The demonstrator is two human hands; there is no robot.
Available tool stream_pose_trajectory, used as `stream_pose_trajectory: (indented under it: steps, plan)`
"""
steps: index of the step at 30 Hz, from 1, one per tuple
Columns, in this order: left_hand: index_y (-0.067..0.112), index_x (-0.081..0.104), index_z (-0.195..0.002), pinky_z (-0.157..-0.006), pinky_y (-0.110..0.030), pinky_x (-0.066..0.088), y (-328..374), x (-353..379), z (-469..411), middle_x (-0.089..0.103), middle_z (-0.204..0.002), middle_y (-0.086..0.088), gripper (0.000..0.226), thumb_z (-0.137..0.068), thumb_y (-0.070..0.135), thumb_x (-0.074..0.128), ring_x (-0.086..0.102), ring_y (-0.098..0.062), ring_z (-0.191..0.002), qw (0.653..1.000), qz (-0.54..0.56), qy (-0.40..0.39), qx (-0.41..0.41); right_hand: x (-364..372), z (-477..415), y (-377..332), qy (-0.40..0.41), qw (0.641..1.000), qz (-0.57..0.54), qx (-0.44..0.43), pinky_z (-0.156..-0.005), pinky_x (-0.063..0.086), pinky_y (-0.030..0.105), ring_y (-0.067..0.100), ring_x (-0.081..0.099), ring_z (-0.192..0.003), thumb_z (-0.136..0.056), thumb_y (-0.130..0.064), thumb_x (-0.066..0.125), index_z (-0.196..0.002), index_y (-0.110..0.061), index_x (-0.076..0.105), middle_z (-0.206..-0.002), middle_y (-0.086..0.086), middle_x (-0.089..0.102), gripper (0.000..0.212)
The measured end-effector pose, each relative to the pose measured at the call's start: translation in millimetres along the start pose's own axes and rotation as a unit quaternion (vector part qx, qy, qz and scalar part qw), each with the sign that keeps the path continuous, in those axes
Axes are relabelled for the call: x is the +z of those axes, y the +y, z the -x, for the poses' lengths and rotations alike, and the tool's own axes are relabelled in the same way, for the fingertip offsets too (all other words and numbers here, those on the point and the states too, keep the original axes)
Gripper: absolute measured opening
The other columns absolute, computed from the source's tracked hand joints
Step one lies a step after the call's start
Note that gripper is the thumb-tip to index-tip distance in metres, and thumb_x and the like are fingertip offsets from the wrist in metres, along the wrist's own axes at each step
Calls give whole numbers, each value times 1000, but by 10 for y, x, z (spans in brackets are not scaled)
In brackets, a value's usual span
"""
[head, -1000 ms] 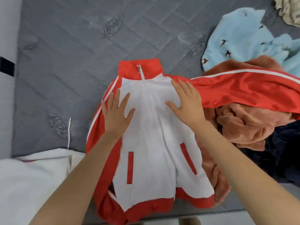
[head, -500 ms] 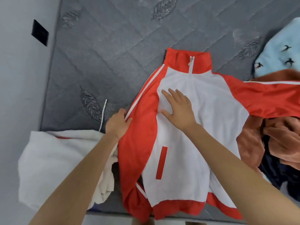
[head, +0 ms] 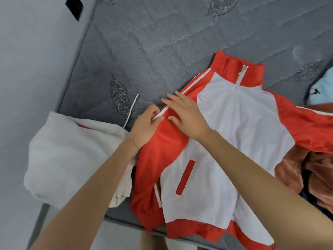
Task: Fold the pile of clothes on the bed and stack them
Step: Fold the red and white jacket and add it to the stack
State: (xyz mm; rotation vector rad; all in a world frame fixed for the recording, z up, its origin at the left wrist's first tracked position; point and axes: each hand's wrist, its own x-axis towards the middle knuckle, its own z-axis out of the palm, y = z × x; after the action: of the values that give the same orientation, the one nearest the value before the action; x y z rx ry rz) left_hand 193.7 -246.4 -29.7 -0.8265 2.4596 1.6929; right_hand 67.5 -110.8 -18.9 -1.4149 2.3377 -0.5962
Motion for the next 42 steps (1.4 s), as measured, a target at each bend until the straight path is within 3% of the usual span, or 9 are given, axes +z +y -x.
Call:
stream_pose_trajectory:
  steps: [4, 7, 12, 16, 20, 24, 30, 37, 42]
  plan:
    - [12, 52, -85, -56, -21, 30, 193, -175, -20, 44, -58, 9, 15, -91, 21, 63, 34, -4, -55, 995, 95, 8, -3, -154, -247, -114, 19, 1000, 0, -15, -87, 39, 38, 32, 65, -91, -82, -21, 57, -92, -11, 70, -88, 7, 69, 19]
    - [9, 57, -83, -61, -25, 35, 204, -373, -43, 55, -69, -10, 20, -87, 26, 68, 45, -9, -64, 988, 141, -24, -63, -321, -426, -134, 16, 1000, -25, -2, -74, 40, 34, 30, 59, -76, -81, -15, 60, -83, -9, 66, -80, 7, 63, 8]
    - [7, 52, -73, -60, -18, 38, -43, -750, 22, 56, -61, 7, 22, -93, 6, 64, 48, -1, -58, 970, 132, -141, -145, -452, -605, -110, 23, 994, -58, 95, -76, 41, 34, 28, 59, -87, -86, -5, 61, -89, -7, 65, -91, 10, 63, 5]
    - [8, 48, -82, -64, -23, 39, -107, -966, 65, 53, -74, -5, 22, -90, -6, 62, 48, -10, -68, 974, 157, -124, -106, -438, -724, -250, -35, 994, -54, 92, -88, 43, 37, 29, 62, -95, -83, -3, 64, -97, -8, 66, -99, 7, 67, 15]
    - [14, 48, -80, -60, -16, 40, 18, -1105, 16, 54, -74, -1, 28, -87, -8, 64, 49, -2, -63, 976, 177, -107, -62, -426, -862, -608, -149, 979, -129, 60, -96, 38, 25, 13, 59, -100, -81, -25, 78, -125, -18, 61, -105, -3, 66, 48]
    - [13, 53, -80, -61, -14, 43, 88, -1229, -29, 59, -73, 1, 24, -85, -4, 69, 53, -3, -63, 972, 189, -121, -63, -436, -959, -819, -163, 963, -197, 81, -74, 42, 25, 5, 53, -75, -86, -30, 74, -87, -26, 66, -78, -7, 61, 8]
    - [2, 58, -90, -77, -27, 46, -171, -1345, 151, 64, -86, -5, 9, -89, 2, 67, 58, -13, -82, 946, 169, -245, -127, -500, -981, -881, -70, 966, -226, 108, -70, 39, 21, 2, 48, -66, -91, -18, 68, -73, -21, 57, -69, -12, 55, 21]
    - [5, 47, -91, -64, -21, 35, -39, -1515, 276, 43, -76, -3, 15, -94, 15, 57, 40, -8, -70, 982, 144, -111, -50, -395, -927, -978, -100, 987, -75, 97, -94, 42, 43, 16, 59, -95, -94, -31, 61, -101, -19, 63, -96, -9, 65, 14]
    - [4, 56, -104, -74, -22, 45, 213, -1777, 235, 56, -88, 4, 12, -98, 15, 57, 53, -6, -81, 986, 131, -104, -4, -367, -975, -1266, -148, 958, -223, 106, -94, 45, 32, 7, 60, -103, -90, -42, 66, -108, -32, 63, -108, -13, 68, 21]
